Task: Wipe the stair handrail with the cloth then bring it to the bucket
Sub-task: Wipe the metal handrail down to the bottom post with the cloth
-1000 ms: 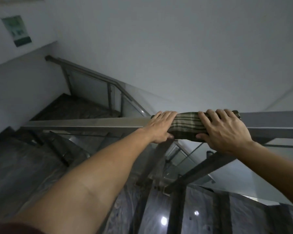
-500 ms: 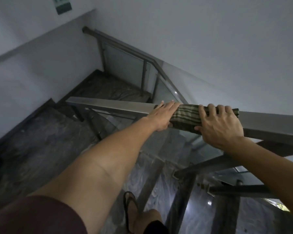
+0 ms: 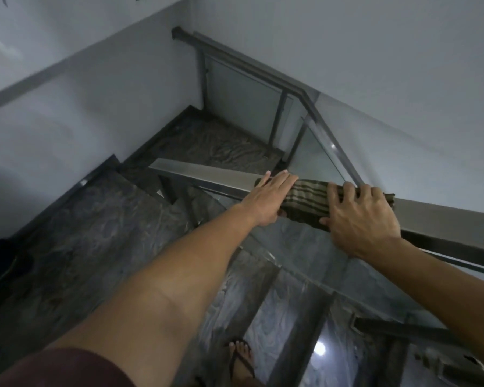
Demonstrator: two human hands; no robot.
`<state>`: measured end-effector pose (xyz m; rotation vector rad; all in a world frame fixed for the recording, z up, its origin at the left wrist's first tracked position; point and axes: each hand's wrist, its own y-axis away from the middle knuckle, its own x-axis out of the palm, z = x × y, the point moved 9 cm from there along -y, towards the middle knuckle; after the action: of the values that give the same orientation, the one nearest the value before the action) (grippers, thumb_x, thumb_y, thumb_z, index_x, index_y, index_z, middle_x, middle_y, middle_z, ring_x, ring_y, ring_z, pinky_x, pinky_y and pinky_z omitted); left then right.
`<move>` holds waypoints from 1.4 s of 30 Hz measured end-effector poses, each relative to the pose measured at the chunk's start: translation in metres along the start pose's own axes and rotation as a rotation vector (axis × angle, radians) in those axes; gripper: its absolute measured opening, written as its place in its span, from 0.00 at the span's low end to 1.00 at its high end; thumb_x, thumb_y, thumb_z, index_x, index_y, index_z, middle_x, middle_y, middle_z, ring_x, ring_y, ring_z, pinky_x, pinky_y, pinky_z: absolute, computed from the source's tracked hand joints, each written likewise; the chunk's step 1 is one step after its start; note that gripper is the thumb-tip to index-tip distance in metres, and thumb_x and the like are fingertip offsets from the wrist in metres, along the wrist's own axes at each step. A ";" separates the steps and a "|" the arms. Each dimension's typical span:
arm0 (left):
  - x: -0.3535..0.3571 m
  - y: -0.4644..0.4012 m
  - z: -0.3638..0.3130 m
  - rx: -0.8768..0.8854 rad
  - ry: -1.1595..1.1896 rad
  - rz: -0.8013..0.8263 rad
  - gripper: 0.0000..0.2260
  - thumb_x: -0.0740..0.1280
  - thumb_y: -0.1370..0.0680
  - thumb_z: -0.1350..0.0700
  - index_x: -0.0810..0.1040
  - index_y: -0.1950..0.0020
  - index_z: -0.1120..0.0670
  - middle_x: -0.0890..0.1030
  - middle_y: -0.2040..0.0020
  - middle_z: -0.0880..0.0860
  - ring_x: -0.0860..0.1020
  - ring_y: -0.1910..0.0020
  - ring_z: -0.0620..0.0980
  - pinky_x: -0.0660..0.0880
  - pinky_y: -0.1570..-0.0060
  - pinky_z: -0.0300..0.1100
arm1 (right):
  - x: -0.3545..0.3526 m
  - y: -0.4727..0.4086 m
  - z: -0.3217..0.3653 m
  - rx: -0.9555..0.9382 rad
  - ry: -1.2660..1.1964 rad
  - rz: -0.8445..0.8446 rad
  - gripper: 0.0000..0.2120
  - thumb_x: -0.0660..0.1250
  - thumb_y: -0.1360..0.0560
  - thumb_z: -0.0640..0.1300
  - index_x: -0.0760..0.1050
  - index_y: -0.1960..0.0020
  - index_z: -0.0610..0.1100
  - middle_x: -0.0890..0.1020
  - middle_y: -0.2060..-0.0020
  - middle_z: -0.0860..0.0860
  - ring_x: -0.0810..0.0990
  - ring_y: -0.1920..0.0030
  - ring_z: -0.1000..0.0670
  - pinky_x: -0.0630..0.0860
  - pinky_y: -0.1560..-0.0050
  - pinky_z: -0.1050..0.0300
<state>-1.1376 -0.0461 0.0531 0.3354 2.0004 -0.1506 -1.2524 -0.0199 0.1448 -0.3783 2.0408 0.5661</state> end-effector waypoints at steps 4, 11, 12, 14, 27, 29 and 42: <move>0.006 0.002 0.057 0.031 0.004 -0.026 0.41 0.70 0.31 0.66 0.49 0.23 0.59 0.55 0.23 0.57 0.48 0.21 0.53 0.41 0.23 0.53 | 0.006 -0.038 0.042 0.001 0.014 0.016 0.32 0.53 0.24 0.61 0.57 0.30 0.39 0.75 0.42 0.37 0.76 0.45 0.36 0.73 0.44 0.41; 0.027 0.006 0.179 0.054 0.006 -0.049 0.40 0.70 0.29 0.64 0.50 0.24 0.58 0.55 0.22 0.57 0.48 0.21 0.53 0.41 0.23 0.54 | 0.018 -0.120 0.134 0.018 0.005 -0.026 0.33 0.54 0.25 0.62 0.58 0.30 0.39 0.76 0.42 0.38 0.76 0.46 0.37 0.73 0.44 0.42; 0.029 0.009 0.199 0.041 0.007 -0.047 0.40 0.70 0.29 0.64 0.50 0.24 0.58 0.55 0.22 0.57 0.48 0.21 0.52 0.41 0.23 0.55 | 0.020 -0.133 0.149 0.014 0.004 -0.026 0.33 0.54 0.25 0.62 0.58 0.30 0.39 0.76 0.42 0.38 0.76 0.46 0.37 0.73 0.44 0.42; 0.036 0.010 0.237 0.037 0.016 -0.041 0.40 0.70 0.29 0.63 0.50 0.24 0.58 0.55 0.22 0.57 0.48 0.21 0.53 0.42 0.23 0.55 | 0.021 -0.158 0.177 0.014 -0.006 -0.036 0.33 0.54 0.25 0.62 0.58 0.30 0.39 0.76 0.42 0.38 0.76 0.45 0.37 0.73 0.44 0.42; 0.062 0.018 0.439 0.105 0.040 -0.047 0.41 0.72 0.30 0.62 0.51 0.24 0.56 0.56 0.22 0.56 0.47 0.21 0.52 0.40 0.23 0.52 | 0.039 -0.294 0.321 0.048 0.002 -0.044 0.35 0.52 0.24 0.62 0.54 0.27 0.38 0.73 0.38 0.37 0.75 0.42 0.37 0.72 0.42 0.43; 0.064 0.018 0.461 0.116 0.048 -0.047 0.40 0.72 0.29 0.59 0.51 0.24 0.57 0.56 0.22 0.56 0.46 0.21 0.52 0.40 0.23 0.53 | 0.039 -0.310 0.338 0.041 -0.017 -0.045 0.35 0.51 0.24 0.63 0.53 0.27 0.39 0.72 0.36 0.37 0.74 0.41 0.38 0.71 0.40 0.43; 0.085 0.025 0.589 0.215 0.128 -0.048 0.40 0.71 0.27 0.54 0.49 0.23 0.55 0.53 0.21 0.55 0.45 0.21 0.51 0.41 0.23 0.51 | 0.053 -0.397 0.429 0.120 -0.081 -0.083 0.36 0.52 0.26 0.66 0.55 0.26 0.44 0.72 0.34 0.42 0.73 0.39 0.41 0.70 0.37 0.43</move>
<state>-0.6567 -0.1567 -0.2810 0.4433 2.1246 -0.3843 -0.7798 -0.1282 -0.1855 -0.3614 1.9604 0.4002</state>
